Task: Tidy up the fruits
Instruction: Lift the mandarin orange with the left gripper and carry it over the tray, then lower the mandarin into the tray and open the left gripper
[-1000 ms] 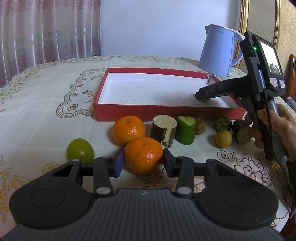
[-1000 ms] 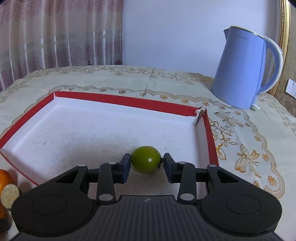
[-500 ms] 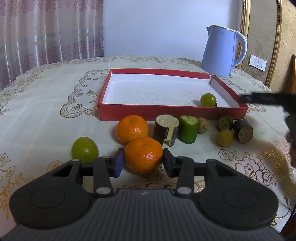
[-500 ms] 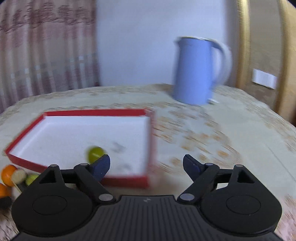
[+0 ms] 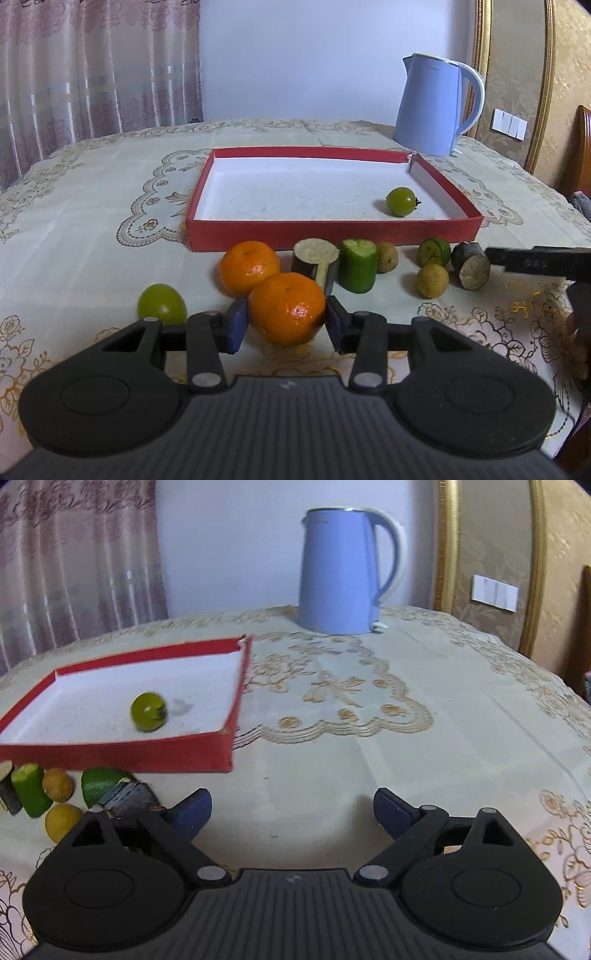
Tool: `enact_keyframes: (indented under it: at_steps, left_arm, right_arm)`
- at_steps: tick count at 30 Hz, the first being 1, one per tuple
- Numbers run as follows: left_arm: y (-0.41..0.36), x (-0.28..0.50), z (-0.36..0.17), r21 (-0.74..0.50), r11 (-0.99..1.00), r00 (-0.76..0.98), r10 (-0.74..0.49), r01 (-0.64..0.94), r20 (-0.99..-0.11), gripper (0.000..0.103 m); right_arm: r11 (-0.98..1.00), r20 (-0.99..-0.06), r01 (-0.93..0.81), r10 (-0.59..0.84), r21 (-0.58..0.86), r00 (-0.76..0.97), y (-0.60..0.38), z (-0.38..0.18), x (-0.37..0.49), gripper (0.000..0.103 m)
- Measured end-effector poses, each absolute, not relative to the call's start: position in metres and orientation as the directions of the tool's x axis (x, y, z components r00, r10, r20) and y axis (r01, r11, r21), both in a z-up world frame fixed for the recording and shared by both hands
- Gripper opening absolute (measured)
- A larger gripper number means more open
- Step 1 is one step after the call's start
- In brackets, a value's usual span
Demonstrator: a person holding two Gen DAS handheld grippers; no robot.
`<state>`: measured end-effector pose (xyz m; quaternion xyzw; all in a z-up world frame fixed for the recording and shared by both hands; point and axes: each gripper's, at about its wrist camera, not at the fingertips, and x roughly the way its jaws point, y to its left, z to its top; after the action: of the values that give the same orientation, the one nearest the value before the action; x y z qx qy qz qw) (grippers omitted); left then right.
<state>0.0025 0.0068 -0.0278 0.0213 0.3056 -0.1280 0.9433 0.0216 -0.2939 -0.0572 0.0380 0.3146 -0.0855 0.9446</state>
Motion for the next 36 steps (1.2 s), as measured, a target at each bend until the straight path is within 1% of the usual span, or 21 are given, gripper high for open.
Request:
enact_keyframes:
  at_steps: [2, 3, 5, 19, 24, 28, 33, 36]
  left_arm:
    - [0.005, 0.003, -0.026, -0.039, 0.966, 0.779, -0.231, 0.257, -0.583, 0.040]
    - [0.004, 0.003, -0.026, -0.037, 0.965, 0.780, -0.231, 0.259, -0.582, 0.040]
    - [0.002, 0.005, -0.025, -0.035, 0.965, 0.781, -0.230, 0.259, -0.581, 0.040]
    - [-0.005, 0.029, 0.000, -0.040, 0.964, 0.798, -0.239, 0.262, -0.553, 0.040]
    - [-0.013, 0.056, 0.012, -0.024, 0.968, 0.811, -0.224, 0.252, -0.540, 0.040]
    - [-0.016, 0.085, 0.019, -0.044, 0.973, 0.812, -0.215, 0.229, -0.542, 0.040]
    - [-0.028, 0.118, 0.022, 0.013, 0.980, 0.823, -0.159, 0.198, -0.545, 0.040]
    - [-0.035, 0.137, 0.017, 0.021, 0.982, 0.816, -0.143, 0.187, -0.561, 0.040]
  right_arm:
    - [0.983, -0.607, 0.186, -0.152, -0.008, 0.780, -0.289, -0.058, 0.024, 0.097]
    - [0.983, -0.609, 0.185, -0.153, -0.012, 0.779, -0.289, -0.058, 0.024, 0.100]
    - [0.981, -0.617, 0.194, -0.159, -0.010, 0.771, -0.290, -0.059, 0.025, 0.103]
    - [0.981, -0.622, 0.195, -0.142, 0.018, 0.770, -0.294, -0.059, 0.026, 0.103]
    - [0.981, -0.622, 0.195, -0.141, 0.019, 0.770, -0.294, -0.059, 0.026, 0.103]
    - [0.981, -0.622, 0.195, -0.141, 0.019, 0.770, -0.294, -0.060, 0.026, 0.103]
    - [0.981, -0.622, 0.195, -0.141, 0.019, 0.770, -0.294, -0.060, 0.026, 0.103]
    - [0.981, -0.622, 0.195, -0.141, 0.019, 0.771, -0.295, -0.060, 0.026, 0.103]
